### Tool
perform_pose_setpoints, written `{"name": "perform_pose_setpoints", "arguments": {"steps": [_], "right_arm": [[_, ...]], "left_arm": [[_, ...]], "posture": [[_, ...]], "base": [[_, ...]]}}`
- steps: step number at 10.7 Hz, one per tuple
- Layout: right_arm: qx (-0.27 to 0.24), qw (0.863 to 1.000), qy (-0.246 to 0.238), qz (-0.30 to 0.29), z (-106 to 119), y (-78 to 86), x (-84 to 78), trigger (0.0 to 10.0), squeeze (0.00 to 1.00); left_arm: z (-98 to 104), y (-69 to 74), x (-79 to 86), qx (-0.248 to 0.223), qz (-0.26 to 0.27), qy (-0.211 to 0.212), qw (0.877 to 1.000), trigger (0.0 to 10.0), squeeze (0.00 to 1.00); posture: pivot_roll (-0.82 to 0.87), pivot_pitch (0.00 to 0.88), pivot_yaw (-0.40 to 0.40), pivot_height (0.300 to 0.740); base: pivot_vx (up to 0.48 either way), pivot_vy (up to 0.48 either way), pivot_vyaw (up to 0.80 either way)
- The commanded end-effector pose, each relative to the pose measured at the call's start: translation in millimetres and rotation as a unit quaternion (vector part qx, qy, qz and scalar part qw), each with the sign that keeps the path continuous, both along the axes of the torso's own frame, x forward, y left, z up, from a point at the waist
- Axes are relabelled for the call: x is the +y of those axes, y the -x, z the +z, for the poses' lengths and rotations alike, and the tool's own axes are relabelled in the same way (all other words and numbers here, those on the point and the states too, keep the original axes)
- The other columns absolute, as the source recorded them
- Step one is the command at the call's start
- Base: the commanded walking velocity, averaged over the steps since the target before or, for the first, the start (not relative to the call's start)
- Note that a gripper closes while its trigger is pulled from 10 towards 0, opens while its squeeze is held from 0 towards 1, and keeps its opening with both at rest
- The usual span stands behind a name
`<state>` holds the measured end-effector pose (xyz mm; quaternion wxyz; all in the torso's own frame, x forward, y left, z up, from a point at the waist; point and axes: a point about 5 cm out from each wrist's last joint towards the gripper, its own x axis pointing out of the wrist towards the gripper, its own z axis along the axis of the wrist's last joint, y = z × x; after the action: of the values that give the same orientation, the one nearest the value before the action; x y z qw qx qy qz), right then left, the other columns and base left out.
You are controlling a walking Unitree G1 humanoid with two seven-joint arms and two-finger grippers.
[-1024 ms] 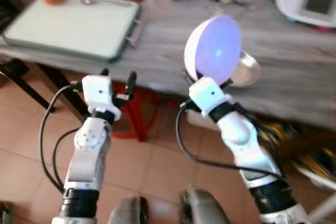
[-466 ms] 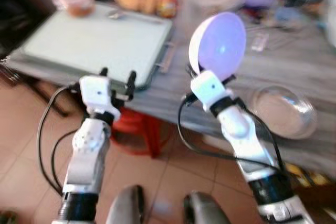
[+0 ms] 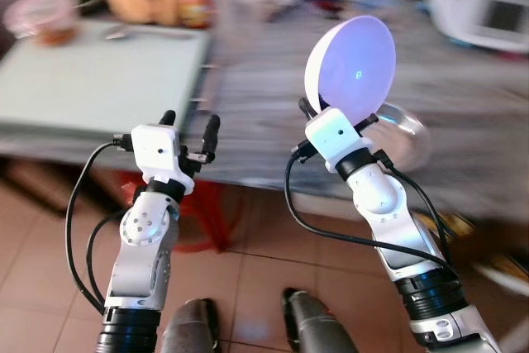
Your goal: Setting the table
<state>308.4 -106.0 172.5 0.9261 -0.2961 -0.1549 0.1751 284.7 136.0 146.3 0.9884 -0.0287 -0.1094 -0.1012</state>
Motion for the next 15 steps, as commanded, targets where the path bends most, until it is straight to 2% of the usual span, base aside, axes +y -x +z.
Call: {"name": "perform_pose_setpoints", "arguments": {"steps": [1,3,4,7,11,15], "right_arm": [[-0.001,1.000,0.002,0.001,0.7,-0.2,1.3,10.0,0.00],[0.008,1.000,0.004,0.018,3.6,-4.9,3.1,10.0,0.00],[0.020,0.999,0.016,0.046,5.2,-9.5,6.3,10.0,0.00],[0.082,0.992,0.072,0.071,5.6,-22.7,3.2,10.0,0.00],[0.140,0.975,0.111,0.130,0.9,-14.1,0.7,10.0,0.00],[0.163,0.962,0.147,0.162,-3.1,-8.4,-1.2,10.0,0.00]], "left_arm": [[0.3,1.8,1.5,0.001,0.001,0.001,1.000,10.0,0.00],[0.6,1.6,1.8,0.002,0.001,0.001,1.000,10.0,0.00],[0.5,1.4,2.0,0.003,0.001,0.000,1.000,10.0,0.00],[0.4,2.1,3.2,0.005,0.002,-0.003,1.000,10.0,0.00],[-0.8,1.5,1.5,0.010,-0.003,-0.003,1.000,10.0,0.00],[-2.7,1.6,-0.6,0.016,-0.006,-0.004,1.000,10.0,0.00]], "posture": [[-0.09,0.190,0.000,0.740],[-0.08,0.193,0.001,0.740],[-0.09,0.194,0.002,0.740],[-0.08,0.199,-0.001,0.740],[-0.09,0.203,0.001,0.740],[-0.09,0.202,-0.002,0.740]], "base": [[0.000,0.000,0.00],[0.000,0.000,0.00],[0.000,0.000,0.00],[0.000,0.000,0.00],[0.000,0.000,0.00],[0.000,0.000,0.00]]}}
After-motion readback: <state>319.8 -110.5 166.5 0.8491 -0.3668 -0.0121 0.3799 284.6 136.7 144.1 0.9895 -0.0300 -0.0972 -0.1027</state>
